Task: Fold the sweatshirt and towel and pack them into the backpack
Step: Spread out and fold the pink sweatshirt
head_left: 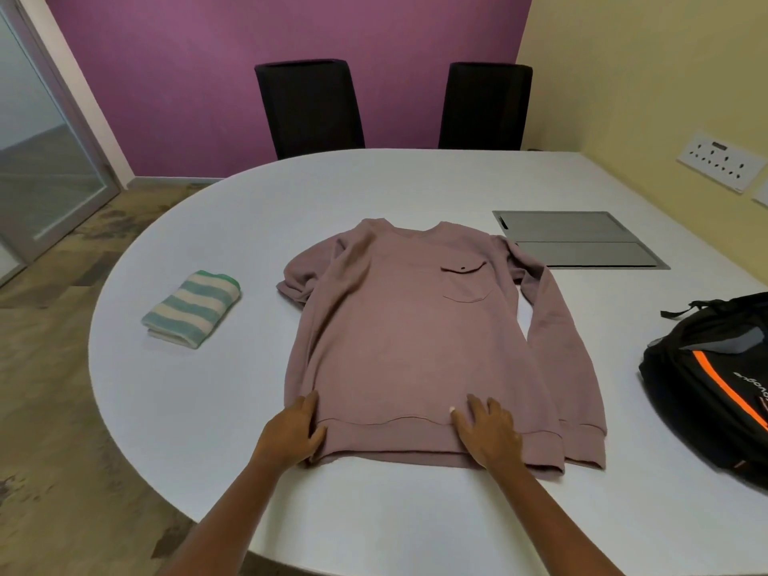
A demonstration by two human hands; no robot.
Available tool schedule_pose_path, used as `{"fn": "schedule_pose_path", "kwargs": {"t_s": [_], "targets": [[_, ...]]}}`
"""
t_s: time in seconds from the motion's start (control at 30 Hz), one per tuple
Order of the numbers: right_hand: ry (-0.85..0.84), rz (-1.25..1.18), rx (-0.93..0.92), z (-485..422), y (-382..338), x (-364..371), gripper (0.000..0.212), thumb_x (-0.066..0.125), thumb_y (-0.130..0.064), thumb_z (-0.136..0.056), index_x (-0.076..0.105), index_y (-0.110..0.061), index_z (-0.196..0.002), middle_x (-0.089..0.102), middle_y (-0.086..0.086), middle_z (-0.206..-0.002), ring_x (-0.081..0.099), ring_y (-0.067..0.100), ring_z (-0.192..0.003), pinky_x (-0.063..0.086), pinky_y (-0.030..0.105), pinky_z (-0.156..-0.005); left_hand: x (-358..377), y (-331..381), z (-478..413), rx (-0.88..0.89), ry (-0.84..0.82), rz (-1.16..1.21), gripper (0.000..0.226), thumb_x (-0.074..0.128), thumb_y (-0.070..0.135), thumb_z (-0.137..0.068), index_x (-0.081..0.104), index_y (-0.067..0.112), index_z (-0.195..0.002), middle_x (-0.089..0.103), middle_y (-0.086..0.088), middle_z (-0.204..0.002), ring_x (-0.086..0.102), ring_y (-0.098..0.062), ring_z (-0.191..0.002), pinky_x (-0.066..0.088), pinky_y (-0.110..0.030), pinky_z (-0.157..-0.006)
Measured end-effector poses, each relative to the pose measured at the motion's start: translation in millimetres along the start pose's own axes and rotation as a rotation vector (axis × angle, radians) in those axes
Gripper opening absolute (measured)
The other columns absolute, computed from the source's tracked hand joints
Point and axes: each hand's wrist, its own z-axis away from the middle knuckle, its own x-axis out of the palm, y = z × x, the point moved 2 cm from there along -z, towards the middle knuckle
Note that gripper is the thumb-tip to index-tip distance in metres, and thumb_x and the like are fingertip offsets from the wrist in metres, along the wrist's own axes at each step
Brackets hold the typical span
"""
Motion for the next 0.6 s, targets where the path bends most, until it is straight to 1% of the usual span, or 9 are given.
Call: {"fn": "schedule_pose_path", "kwargs": {"t_s": [0.1,0.17,0.23,0.3,0.37,0.43,0.47,0.53,0.6], "targets": [[-0.121,0.087,0.034,-9.4,6.9,5.0,0.061,0.025,-0.063,-0.090,0.020,-0.034,-0.144,0.011,0.003,-0.155,0.013,0.037,-0.139,0.023,0.050,-0.111,2.5,10.0,-10.1,-0.067,-0.076,0.028,0.067,0.034,0.055,-0.085,0.038,0.008,-0.133,0.055,-0.009,-0.119,0.059,-0.026,-0.103,0.047,-0.031,-0.086],[-0.139,0.128,0.041,-15.6,14.7,3.5,0.063,0.025,-0.064,-0.090,0.012,-0.037,-0.145,0.003,0.001,-0.157,0.007,0.039,-0.140,0.020,0.050,-0.112,2.6,17.4,-17.4,-0.069,-0.133,0.059,0.036,0.044,0.046,-0.091,0.051,0.012,-0.100,0.056,-0.004,-0.093,0.059,-0.024,-0.090,0.045,-0.029,-0.075],[-0.148,0.133,0.048,-23.6,23.5,-0.2,0.065,0.026,-0.065,-0.089,0.007,-0.039,-0.146,-0.001,-0.001,-0.157,0.004,0.039,-0.141,0.018,0.050,-0.112,1.2,27.2,-24.3,-0.054,-0.174,0.060,0.037,0.040,0.048,-0.093,0.042,0.019,-0.069,0.046,0.003,-0.069,0.053,-0.019,-0.074,0.038,-0.026,-0.066],[-0.165,0.139,0.045,-33.9,33.8,-5.5,0.067,0.028,-0.065,-0.089,0.005,-0.040,-0.146,-0.004,-0.002,-0.157,0.002,0.039,-0.142,0.017,0.051,-0.113,-3.9,37.3,-32.3,-0.042,-0.155,0.029,0.045,0.035,0.047,-0.095,0.036,0.021,-0.059,0.041,0.006,-0.061,0.048,-0.017,-0.067,0.037,-0.026,-0.066],[-0.180,0.152,0.038,-46.0,45.1,-12.5,0.068,0.031,-0.066,-0.088,0.004,-0.040,-0.145,-0.005,-0.003,-0.157,0.002,0.039,-0.142,0.018,0.051,-0.112,-12.2,46.7,-41.9,0.001,-0.103,-0.031,0.042,0.034,0.039,-0.097,0.049,0.015,-0.066,0.047,0.004,-0.068,0.054,-0.022,-0.078,0.039,-0.027,-0.071],[-0.191,0.159,0.033,-58.3,56.3,-20.2,0.070,0.034,-0.066,-0.087,0.004,-0.041,-0.145,-0.005,-0.005,-0.157,0.002,0.038,-0.142,0.018,0.050,-0.112,-20.2,54.5,-51.7,0.061,-0.021,-0.045,0.037,0.035,0.032,-0.097,0.062,0.008,-0.092,0.057,-0.005,-0.092,0.057,-0.026,-0.096,0.043,-0.030,-0.077],[-0.201,0.162,0.027,-64.9,61.4,-24.0,0.071,0.035,-0.065,-0.087,0.003,-0.041,-0.145,-0.005,-0.005,-0.157,0.001,0.038,-0.142,0.017,0.050,-0.113,-20.6,57.1,-57.5,0.097,0.039,-0.025,0.038,0.035,0.031,-0.095,0.064,0.006,-0.099,0.058,-0.009,-0.099,0.057,-0.028,-0.099,0.045,-0.031,-0.077],[-0.223,0.175,0.018,-78.0,70.5,-31.3,0.072,0.037,-0.063,-0.088,0.002,-0.040,-0.146,-0.006,-0.005,-0.157,0.000,0.038,-0.142,0.017,0.051,-0.113,-21.9,60.8,-71.3,0.179,0.113,0.015,0.043,0.036,0.032,-0.088,0.068,0.006,-0.098,0.061,-0.014,-0.098,0.062,-0.032,-0.092,0.050,-0.032,-0.074],[-0.244,0.183,0.012,-90.8,78.8,-38.4,0.072,0.039,-0.060,-0.088,0.001,-0.039,-0.146,-0.007,-0.004,-0.157,-0.002,0.038,-0.142,0.015,0.051,-0.114,-24.6,62.8,-86.0,0.203,0.139,-0.011,0.032,0.050,0.026,-0.085,0.068,0.006,-0.104,0.063,-0.014,-0.103,0.064,-0.031,-0.092,0.052,-0.033,-0.077]]}}
